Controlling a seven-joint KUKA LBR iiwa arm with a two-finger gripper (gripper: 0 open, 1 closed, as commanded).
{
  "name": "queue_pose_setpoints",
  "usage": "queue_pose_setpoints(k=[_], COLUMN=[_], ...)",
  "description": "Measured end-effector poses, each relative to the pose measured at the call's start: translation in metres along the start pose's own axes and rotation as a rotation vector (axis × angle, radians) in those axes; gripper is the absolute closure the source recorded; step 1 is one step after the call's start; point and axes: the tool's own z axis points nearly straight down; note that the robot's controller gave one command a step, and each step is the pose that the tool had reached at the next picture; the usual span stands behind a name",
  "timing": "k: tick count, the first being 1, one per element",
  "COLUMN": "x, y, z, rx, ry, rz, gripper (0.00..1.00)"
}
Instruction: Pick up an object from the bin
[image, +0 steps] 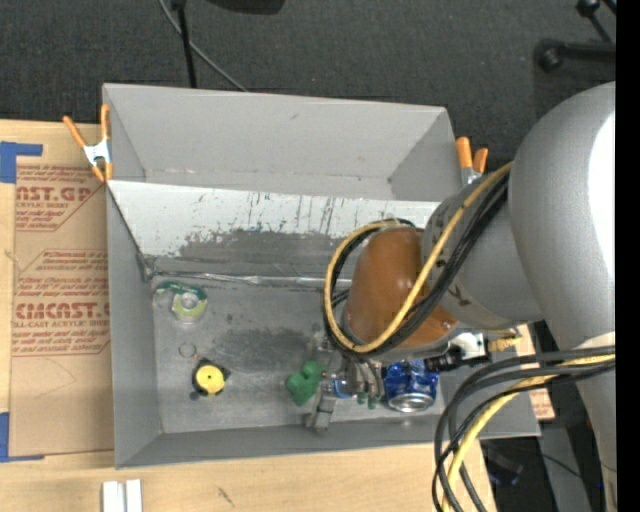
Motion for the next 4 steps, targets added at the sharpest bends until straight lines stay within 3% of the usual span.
queue_pose_setpoints(k=[1,2,3,4], x=[-0.001,0.000,-0.001,-0.002], y=[0.001,0.001,0.002,0.003], z=[0.000,0.000,-0.084,-0.132], rx=[-0.001,-0.001,-0.004,-0.003], ry=[-0.002,0.001,-0.007,-0.004], rz=[0.000,-0.001,-0.002,-0.003], gripper=[0.00,1.00,1.00,1.00])
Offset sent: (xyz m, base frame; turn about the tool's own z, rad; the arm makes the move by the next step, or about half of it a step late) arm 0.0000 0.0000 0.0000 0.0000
